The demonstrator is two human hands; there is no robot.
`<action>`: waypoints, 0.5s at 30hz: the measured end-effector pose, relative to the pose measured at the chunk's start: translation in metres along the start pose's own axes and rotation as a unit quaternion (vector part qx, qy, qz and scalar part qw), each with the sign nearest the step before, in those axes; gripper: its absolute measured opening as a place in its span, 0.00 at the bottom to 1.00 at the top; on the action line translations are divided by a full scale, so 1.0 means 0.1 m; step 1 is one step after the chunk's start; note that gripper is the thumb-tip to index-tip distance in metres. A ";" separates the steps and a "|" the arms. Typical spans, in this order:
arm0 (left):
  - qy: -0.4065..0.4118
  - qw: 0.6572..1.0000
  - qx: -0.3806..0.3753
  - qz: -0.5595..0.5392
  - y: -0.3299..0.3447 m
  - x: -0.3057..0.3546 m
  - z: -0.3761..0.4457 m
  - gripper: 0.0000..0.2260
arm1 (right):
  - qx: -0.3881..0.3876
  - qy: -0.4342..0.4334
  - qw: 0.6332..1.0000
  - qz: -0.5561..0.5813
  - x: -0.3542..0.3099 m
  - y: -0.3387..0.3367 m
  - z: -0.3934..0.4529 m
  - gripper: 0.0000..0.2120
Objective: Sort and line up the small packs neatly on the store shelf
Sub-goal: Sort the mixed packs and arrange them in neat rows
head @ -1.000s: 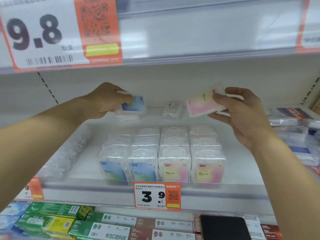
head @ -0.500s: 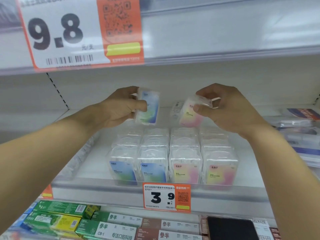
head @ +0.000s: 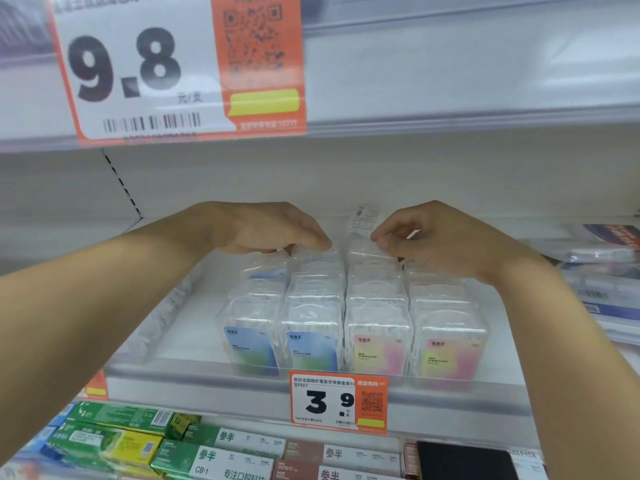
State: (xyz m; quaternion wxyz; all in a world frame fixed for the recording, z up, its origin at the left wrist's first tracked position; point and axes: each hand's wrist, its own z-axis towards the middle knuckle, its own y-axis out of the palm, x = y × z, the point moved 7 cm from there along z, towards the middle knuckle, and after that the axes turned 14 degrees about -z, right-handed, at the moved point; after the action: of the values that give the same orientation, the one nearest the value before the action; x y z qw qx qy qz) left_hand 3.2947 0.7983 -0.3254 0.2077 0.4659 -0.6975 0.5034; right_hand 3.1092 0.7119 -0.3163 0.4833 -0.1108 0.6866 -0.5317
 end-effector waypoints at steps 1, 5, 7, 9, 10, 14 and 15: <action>-0.001 1.000 -0.004 0.010 0.01 0.01 0.00 0.10 | -0.001 -0.001 1.000 -0.002 0.00 0.00 0.00 0.05; -0.011 0.999 -0.010 0.036 0.03 0.01 -0.03 0.10 | -0.019 0.001 1.000 0.000 0.00 0.02 0.00 0.05; -0.008 0.999 -0.015 0.037 0.03 0.01 -0.05 0.10 | -0.029 0.000 1.000 0.007 -0.01 0.03 0.00 0.06; 0.001 0.999 -0.024 0.034 0.05 0.02 -0.05 0.10 | -0.036 0.001 0.999 0.001 -0.02 0.04 0.00 0.08; 0.005 0.999 -0.023 0.031 0.05 0.02 -0.06 0.10 | -0.038 0.004 0.999 -0.003 -0.03 0.05 0.00 0.08; 0.030 0.999 -0.014 0.025 0.08 0.06 -0.08 0.10 | -0.037 0.012 0.999 -0.006 -0.03 0.04 0.01 0.06; 0.037 0.999 -0.009 0.023 0.07 0.06 -0.08 0.10 | -0.035 0.013 0.999 -0.003 -0.03 0.04 0.00 0.06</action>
State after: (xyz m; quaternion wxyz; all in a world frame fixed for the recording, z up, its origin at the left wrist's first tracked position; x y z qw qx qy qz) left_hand 3.2839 0.8034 -0.3209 0.2258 0.4287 -0.7043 0.5189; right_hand 3.1121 0.7153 -0.3177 0.4682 -0.1229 0.7108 -0.5104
